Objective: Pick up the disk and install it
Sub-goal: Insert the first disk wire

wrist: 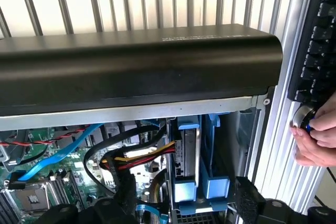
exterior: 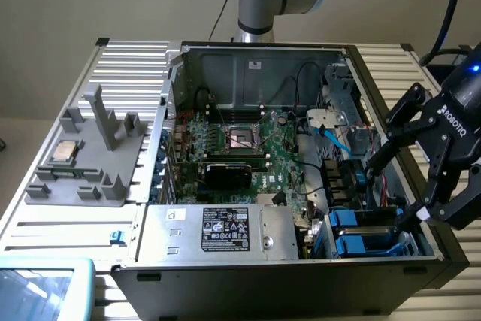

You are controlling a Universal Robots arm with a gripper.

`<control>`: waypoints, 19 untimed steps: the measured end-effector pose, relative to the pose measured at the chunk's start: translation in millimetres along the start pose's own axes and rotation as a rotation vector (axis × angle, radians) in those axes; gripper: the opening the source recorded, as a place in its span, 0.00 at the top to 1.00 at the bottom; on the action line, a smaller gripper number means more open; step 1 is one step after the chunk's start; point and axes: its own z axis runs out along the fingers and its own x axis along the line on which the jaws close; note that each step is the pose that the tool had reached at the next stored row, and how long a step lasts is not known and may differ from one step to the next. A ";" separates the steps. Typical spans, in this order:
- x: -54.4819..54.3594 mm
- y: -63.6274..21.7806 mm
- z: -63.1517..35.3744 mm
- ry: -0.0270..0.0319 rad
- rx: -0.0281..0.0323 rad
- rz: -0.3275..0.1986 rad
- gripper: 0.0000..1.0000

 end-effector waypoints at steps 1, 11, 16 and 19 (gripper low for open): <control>0.0 -0.1 0.0 -0.0001 0.0000 0.000 0.17; -3.4 -2.8 1.6 -0.0004 -0.0001 0.000 0.10; -6.0 -7.8 -7.9 -0.0006 -0.0001 0.000 0.10; -7.2 -12.2 -16.9 -0.0006 -0.0001 0.000 0.10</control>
